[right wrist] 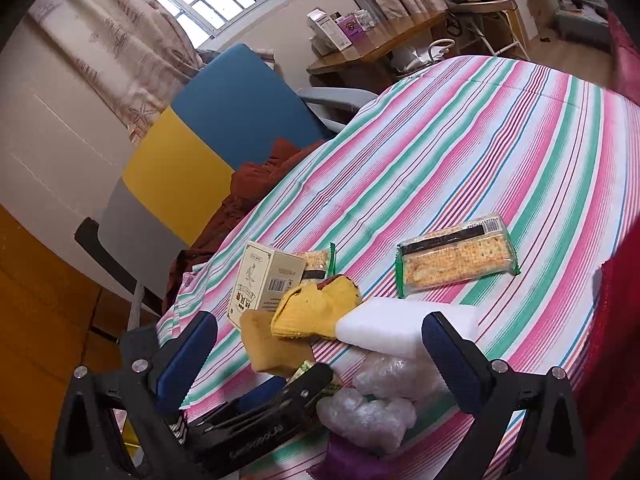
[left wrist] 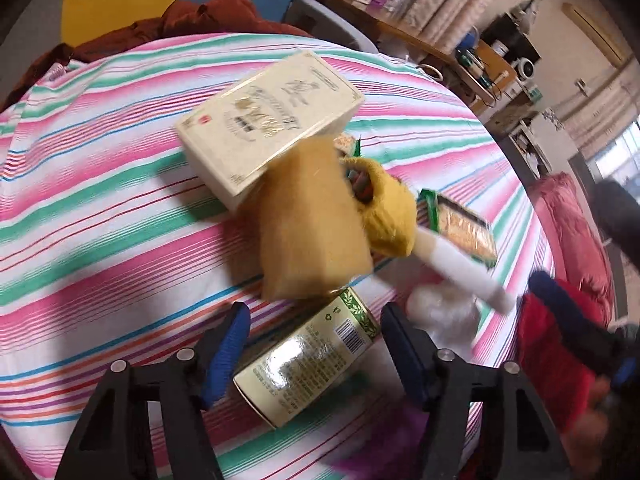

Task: Organize objects
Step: 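Grasp the green box with the left gripper while the right gripper grasps bubble wrap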

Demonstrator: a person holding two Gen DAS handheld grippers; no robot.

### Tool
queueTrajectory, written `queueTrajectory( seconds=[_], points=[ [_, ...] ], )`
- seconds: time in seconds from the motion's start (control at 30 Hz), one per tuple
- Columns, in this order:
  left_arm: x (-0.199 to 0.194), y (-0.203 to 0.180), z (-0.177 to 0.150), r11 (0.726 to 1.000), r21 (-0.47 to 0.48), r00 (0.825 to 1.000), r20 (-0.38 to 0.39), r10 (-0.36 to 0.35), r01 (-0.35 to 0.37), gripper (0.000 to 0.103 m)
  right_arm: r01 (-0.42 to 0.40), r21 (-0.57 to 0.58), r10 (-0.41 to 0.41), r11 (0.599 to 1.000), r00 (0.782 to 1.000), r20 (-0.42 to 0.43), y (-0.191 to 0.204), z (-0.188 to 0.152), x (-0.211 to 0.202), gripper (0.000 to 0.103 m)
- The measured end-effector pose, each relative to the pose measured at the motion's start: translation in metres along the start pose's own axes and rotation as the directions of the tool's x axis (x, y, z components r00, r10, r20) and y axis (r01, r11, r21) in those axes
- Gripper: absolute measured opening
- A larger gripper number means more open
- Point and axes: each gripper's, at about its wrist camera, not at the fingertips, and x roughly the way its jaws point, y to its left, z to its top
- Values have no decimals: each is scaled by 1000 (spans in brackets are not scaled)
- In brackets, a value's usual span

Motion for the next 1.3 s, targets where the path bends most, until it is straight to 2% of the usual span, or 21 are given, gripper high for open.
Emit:
queueTrajectory(
  seconds=[0.13,0.27,0.3,0.5,0.67,0.77,0.83,0.97,1.03,1.13,1.2,1.3],
  points=[
    [-22,21,-18,999,18,999,28,39,-40,68,1,1,-1,1000,1000,-8,0,0,2,103],
    [-31,32,-42,994,36,994,24,105,-106,55,5,-5,-5,1000,1000,-19,1,-1,4,103],
    [-37,33,-51,992,55,992,48,113,-115,55,7,-6,-7,1000,1000,-23,1,-2,4,103],
    [-51,29,-84,976,136,984,76,163,-172,55,45,-12,-46,999,998,-51,1,-5,8,103],
    [-58,32,-95,969,161,980,95,173,-186,37,112,-28,-114,993,990,-77,3,-14,-3,103],
    [-62,36,-97,977,142,985,97,146,-159,36,143,-9,-143,990,979,-144,0,-24,-2,103],
    [-65,40,-100,979,135,985,100,140,-152,36,141,29,-131,990,966,-224,-4,-33,8,103],
    [-70,43,-108,980,136,986,102,130,-143,36,172,78,-142,982,945,-293,-12,-42,29,103],
    [-73,45,-109,981,131,986,107,130,-144,40,92,89,-62,992,953,-297,-8,-43,37,103],
    [-82,44,-106,983,122,983,139,123,-140,43,43,78,-15,996,944,-330,1,-45,48,103],
    [-88,40,-104,981,143,981,162,108,-132,45,32,46,-14,998,939,-345,6,-46,54,103],
    [-86,35,-100,973,182,981,158,112,-140,45,58,-32,-66,998,926,-373,13,-46,68,102]
  ],
)
